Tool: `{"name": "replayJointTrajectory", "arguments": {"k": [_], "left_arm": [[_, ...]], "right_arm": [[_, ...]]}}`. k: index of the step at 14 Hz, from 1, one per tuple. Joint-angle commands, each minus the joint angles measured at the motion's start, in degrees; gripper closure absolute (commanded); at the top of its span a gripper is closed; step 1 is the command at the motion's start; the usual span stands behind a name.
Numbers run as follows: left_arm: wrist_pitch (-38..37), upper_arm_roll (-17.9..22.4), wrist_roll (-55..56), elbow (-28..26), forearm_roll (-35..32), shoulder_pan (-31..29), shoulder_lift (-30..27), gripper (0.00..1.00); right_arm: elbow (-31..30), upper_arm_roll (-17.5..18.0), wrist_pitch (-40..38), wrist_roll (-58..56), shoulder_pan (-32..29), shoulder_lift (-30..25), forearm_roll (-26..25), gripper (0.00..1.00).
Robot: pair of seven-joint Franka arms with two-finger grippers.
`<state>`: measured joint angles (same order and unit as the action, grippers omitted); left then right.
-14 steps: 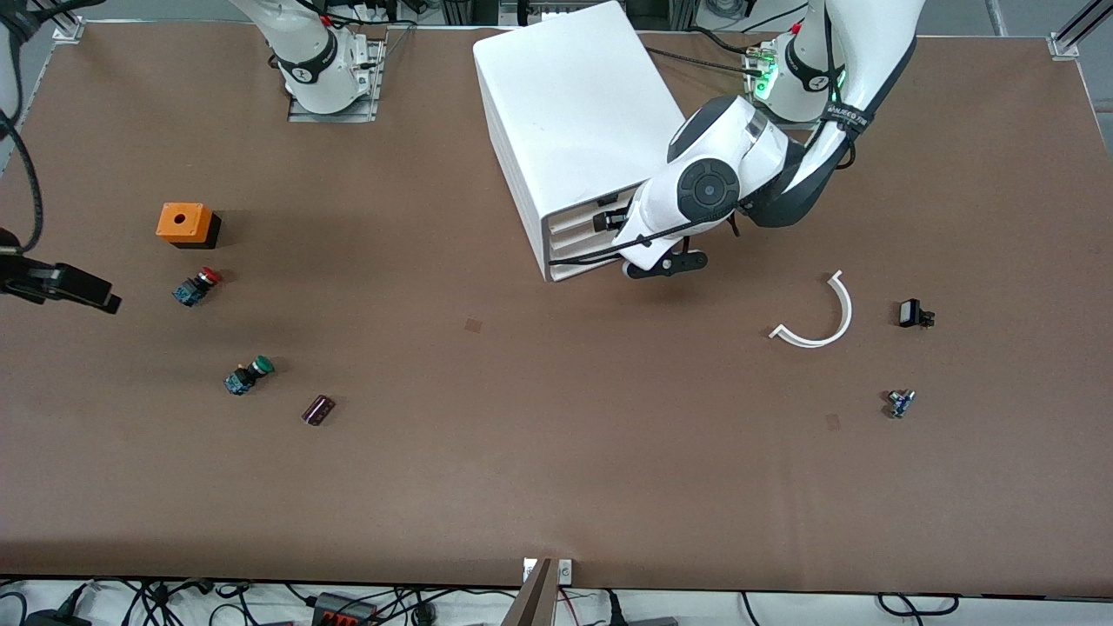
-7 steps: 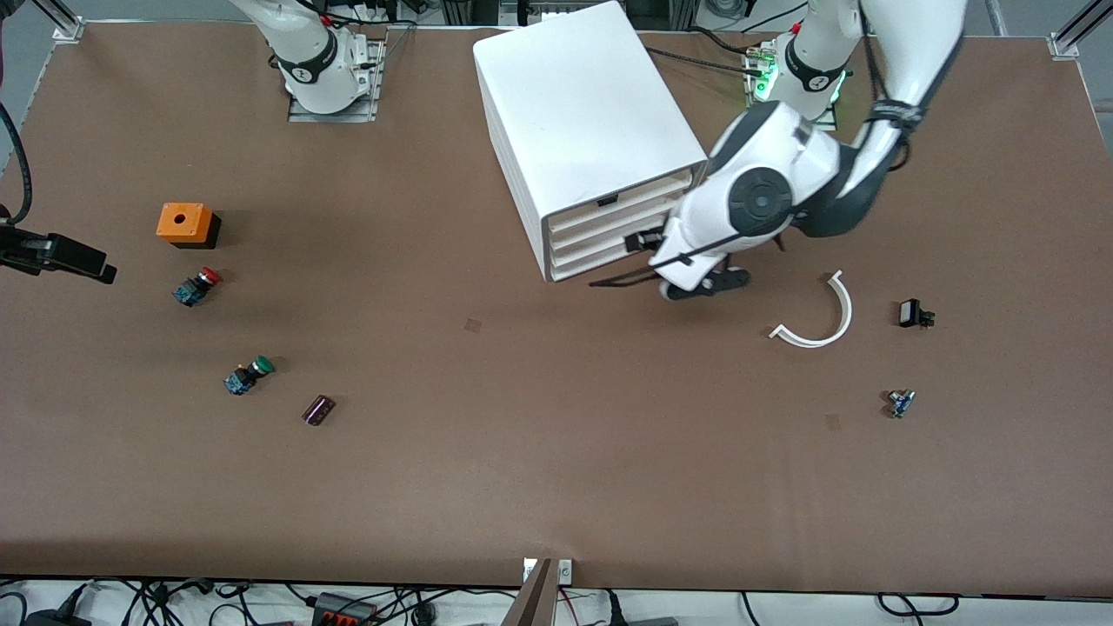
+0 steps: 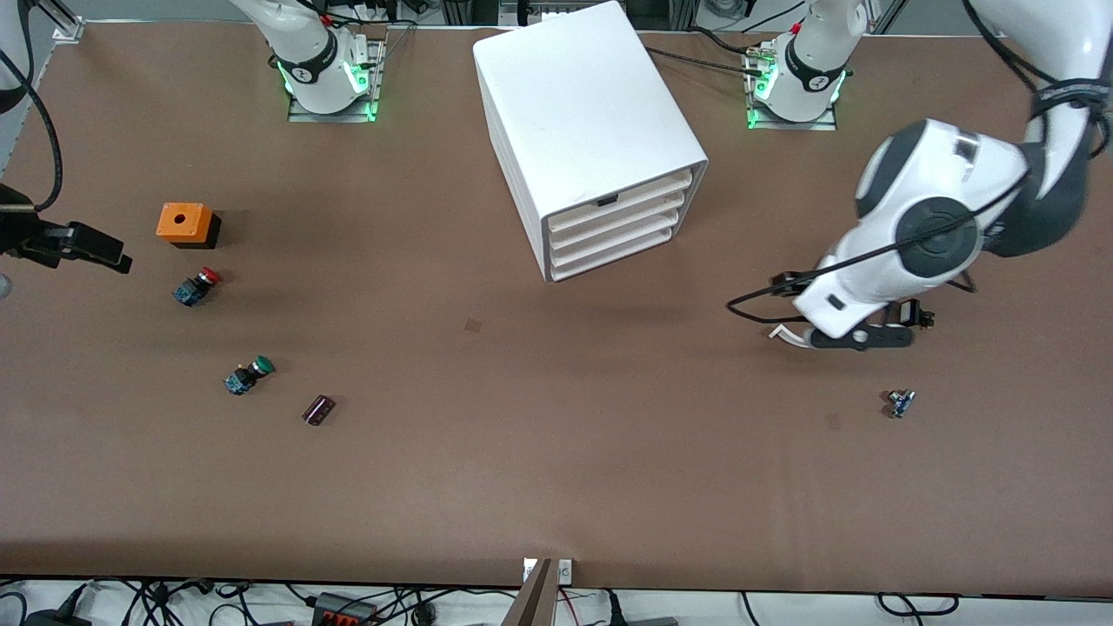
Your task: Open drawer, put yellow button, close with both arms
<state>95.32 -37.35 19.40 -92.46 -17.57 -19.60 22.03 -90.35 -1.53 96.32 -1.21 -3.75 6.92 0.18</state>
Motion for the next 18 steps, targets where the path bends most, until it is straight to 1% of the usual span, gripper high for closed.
{"name": "replayJointTrajectory", "arguments": {"k": [1, 2, 3, 4, 5, 6, 7, 9, 10, 12, 13, 15, 17, 18], "left_arm": [[-2.2, -0.5, -10.7, 3.1, -1.9, -3.6, -0.6, 0.00], [-2.5, 0.8, -15.2, 3.6, -1.6, -3.5, -2.0, 0.00], [-3.2, 4.4, -18.9, 3.6, -0.4, -2.0, -4.4, 0.00], [-3.6, 9.5, -22.0, 3.6, 3.1, 1.2, -6.5, 0.00], [-3.7, 17.4, -25.3, 3.0, 7.8, 5.3, -9.5, 0.00], [-3.7, 23.1, -27.6, 2.8, 11.3, 8.7, -11.1, 0.00], [-3.7, 27.3, -29.1, 2.6, 13.3, 11.0, -12.4, 0.00], [-1.7, 33.4, -28.6, 0.7, 13.6, 15.4, -15.8, 0.00], [1.1, 35.6, -28.6, -1.1, 13.5, 16.7, -17.5, 0.00], [6.2, 35.9, -28.5, -7.6, 13.9, 16.8, -22.0, 0.00], [7.8, 35.9, -27.0, -9.5, 13.9, 17.0, -24.0, 0.00], [7.3, 35.9, -18.7, -9.7, 14.8, 19.1, -24.8, 0.00], [5.1, 35.9, -17.9, -8.7, 15.2, 19.5, -24.8, 0.00], [3.4, 35.9, -18.1, -7.9, 16.6, 19.6, -24.8, 0.00]], "right_arm": [[-2.4, 0.3, 1.2, -1.5, -0.2, -2.4, -1.7, 0.00], [-2.4, 0.3, 0.3, -1.6, -0.3, -2.4, -1.6, 0.00], [-2.4, 0.2, 0.1, -1.4, -0.4, -2.4, -1.1, 0.00], [-2.4, 0.3, -0.2, -0.9, -0.3, -2.3, -1.1, 0.00], [-2.5, 0.4, -0.6, -0.7, -0.2, -2.4, -1.1, 0.00], [-2.5, 0.4, -1.2, -0.7, -0.1, -2.4, -1.1, 0.00], [-2.5, 0.4, -1.3, -0.7, -0.2, -2.5, -1.1, 0.00], [-2.5, 0.4, -1.6, -0.9, -0.1, -3.0, -1.2, 0.00], [-2.6, 0.4, -1.6, -0.9, -0.1, -3.3, -1.3, 0.00], [-2.9, 0.4, -1.3, -1.1, -0.1, -3.8, -1.2, 0.00], [-3.0, 0.4, -1.0, -1.3, -0.1, -3.7, -1.3, 0.00], [-3.0, 0.4, -1.0, -1.4, -0.2, -3.7, -1.2, 0.00], [-3.0, 0.4, -1.0, -1.6, -0.2, -3.8, -1.3, 0.00], [-3.0, 0.4, -1.1, -1.6, -0.2, -3.8, -1.3, 0.00]]}}
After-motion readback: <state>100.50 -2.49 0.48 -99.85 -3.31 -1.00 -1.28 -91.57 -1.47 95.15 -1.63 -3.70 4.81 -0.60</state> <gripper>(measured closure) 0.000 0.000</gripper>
